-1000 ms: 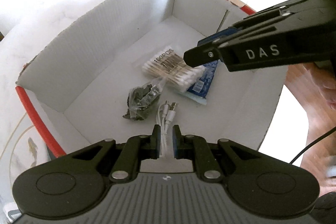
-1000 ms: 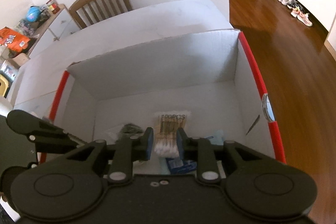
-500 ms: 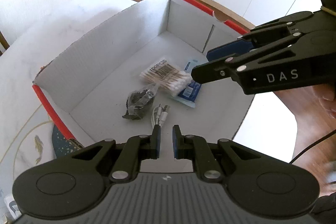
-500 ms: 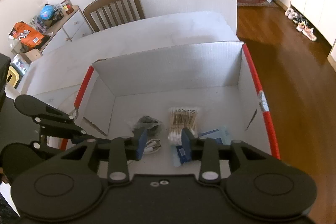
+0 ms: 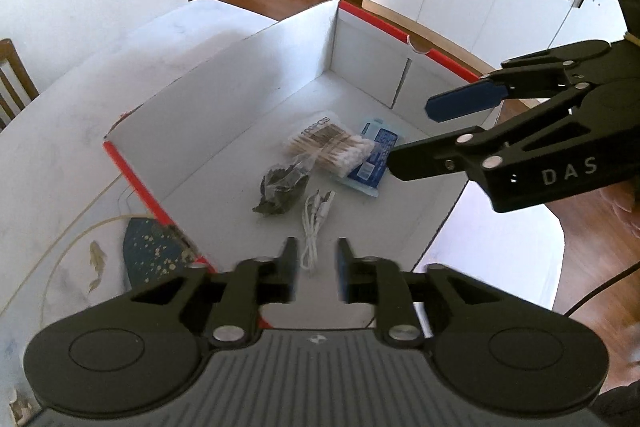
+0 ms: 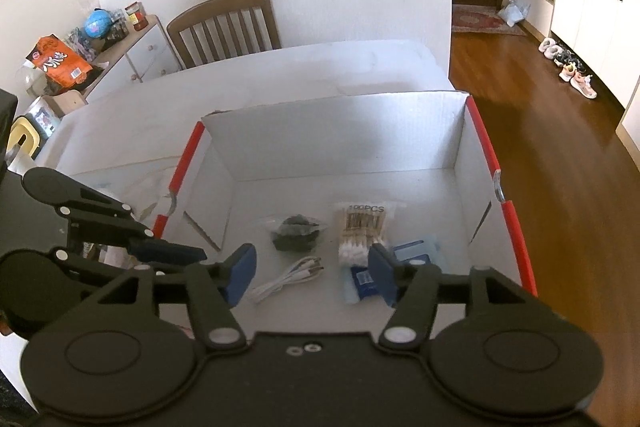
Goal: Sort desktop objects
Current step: 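Open both tools to drop the cable and swab pack into the box, then withdraw both tools from the shoebox back over the table pile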
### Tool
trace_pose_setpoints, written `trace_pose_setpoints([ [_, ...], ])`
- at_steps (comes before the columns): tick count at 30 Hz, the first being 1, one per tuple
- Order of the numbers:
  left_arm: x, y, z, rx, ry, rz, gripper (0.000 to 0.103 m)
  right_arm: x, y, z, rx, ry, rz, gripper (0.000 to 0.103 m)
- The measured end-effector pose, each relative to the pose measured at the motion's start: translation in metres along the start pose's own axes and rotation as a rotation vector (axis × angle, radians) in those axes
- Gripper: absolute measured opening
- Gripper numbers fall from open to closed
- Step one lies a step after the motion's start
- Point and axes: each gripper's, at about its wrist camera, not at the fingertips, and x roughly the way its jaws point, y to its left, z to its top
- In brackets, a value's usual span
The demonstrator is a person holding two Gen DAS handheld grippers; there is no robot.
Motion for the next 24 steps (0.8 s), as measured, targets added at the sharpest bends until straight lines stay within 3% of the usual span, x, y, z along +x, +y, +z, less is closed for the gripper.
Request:
trace_pose_setpoints([
  [1,-0.001,0.001,-0.002,0.002,-0.003,0.001,0.051,-0.001,0.002,-0.001,-0.001,-0.002,-0.003,0.064],
  [2,-0.004,0.002,-0.004,-0.001,-0.012,0.004,0.07,-0.002,0.005,-0.002,-0.001,-0.004,-0.007,0.064],
  [7,-0.019,0.003,-0.011,0.012,-0.048,-0.03,0.071,-0.006,0.017,-0.008,0.004,-0.016,-0.022,0.067],
  [9,-0.025,0.003,-0.014,0.02,-0.057,-0.041,0.078,-0.01,0.022,-0.009,0.001,-0.027,-0.025,0.071],
  [19,-0.052,0.017,-0.035,0.023,-0.103,-0.058,0.087,-0.021,0.053,-0.013,0.006,-0.079,-0.033,0.082],
  [24,-0.064,0.028,-0.052,0.015,-0.129,-0.052,0.1,-0.024,0.07,-0.016,-0.002,-0.096,-0.031,0.084],
])
